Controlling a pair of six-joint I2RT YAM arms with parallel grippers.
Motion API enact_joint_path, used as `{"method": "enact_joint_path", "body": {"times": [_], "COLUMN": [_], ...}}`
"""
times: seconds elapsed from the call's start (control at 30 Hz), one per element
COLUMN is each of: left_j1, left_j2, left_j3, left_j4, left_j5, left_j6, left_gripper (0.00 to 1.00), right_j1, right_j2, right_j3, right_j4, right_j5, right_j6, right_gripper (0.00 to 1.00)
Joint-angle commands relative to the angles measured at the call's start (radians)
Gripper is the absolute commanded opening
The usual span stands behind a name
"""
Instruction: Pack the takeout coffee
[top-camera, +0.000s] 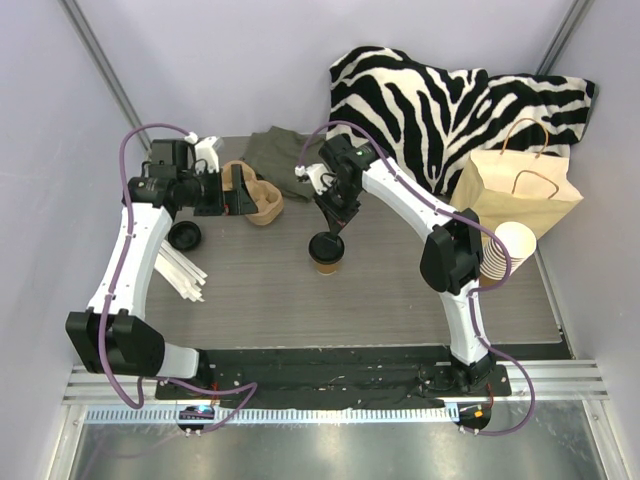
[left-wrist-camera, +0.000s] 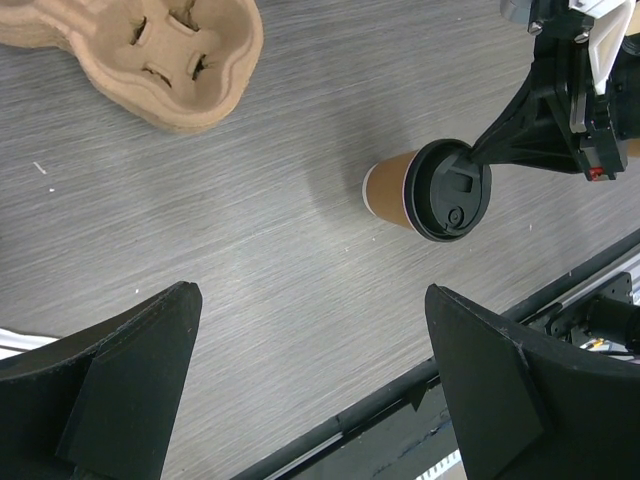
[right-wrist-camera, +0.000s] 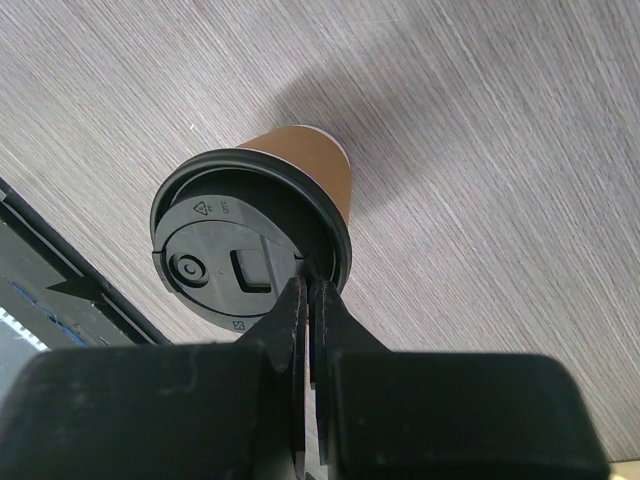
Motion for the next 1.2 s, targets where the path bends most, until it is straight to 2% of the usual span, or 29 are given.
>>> {"method": "enact_joint_path", "body": {"times": [0.0,0.2,0.33,0.4,0.47,0.53,0.6,0.63,0.73,0.8,0.93,1.07,1.17], "left_j1": [-0.002,-0.002,-0.002,-0.026,-0.063,-0.092,-0.127,-0.132,-0.132,-0.132,-0.131,-0.132,-0.132], "left_j2": [0.004,-0.054,-0.071,-0.089,-0.131,-0.169,-0.197,-0.195,-0.162,-0.146,-0.143,-0.154,-0.157], "left_j3": [-0.008,-0.086,-0.162,-0.218,-0.299,-0.361,-0.418,-0.432,-0.423,-0.418,-0.421,-0.424,-0.424], "left_j4": [0.005,0.080,0.189,0.252,0.390,0.540,0.614,0.628,0.620,0.614,0.608,0.606,0.596], "left_j5": [0.033,0.138,0.285,0.316,0.317,0.285,0.224,0.222,0.233,0.247,0.253,0.260,0.271], "left_j6": [0.003,0.004,-0.070,-0.127,-0.216,-0.282,-0.293,-0.304,-0.313,-0.316,-0.322,-0.321,-0.316], "left_gripper": [1.00,1.00,1.00,0.94,0.83,0.73,0.68,0.67,0.68,0.68,0.69,0.72,0.74], "right_j1": [0.008,0.008,0.007,0.008,0.008,0.008,0.007,0.008,0.008,0.008,0.005,-0.021,-0.080], "right_j2": [-0.005,0.006,0.005,0.000,-0.005,-0.011,-0.021,-0.021,-0.029,-0.035,-0.043,-0.064,-0.089], "right_j3": [0.032,0.027,0.024,0.024,0.024,0.023,0.023,0.023,0.030,0.044,0.075,0.118,0.135], "right_j4": [-0.020,-0.029,-0.028,-0.026,-0.025,-0.025,-0.025,-0.025,-0.026,-0.026,-0.034,-0.043,-0.055], "right_j5": [-0.013,-0.019,-0.030,-0.032,-0.036,-0.039,-0.039,-0.041,-0.042,-0.042,-0.042,-0.055,-0.137], "right_j6": [-0.019,-0.022,-0.018,-0.012,-0.010,-0.009,-0.009,-0.009,-0.009,-0.007,-0.013,-0.022,-0.025], "right_gripper": [0.01,0.01,0.01,0.02,0.08,0.12,0.18,0.21,0.39,0.44,0.50,0.51,0.51]}}
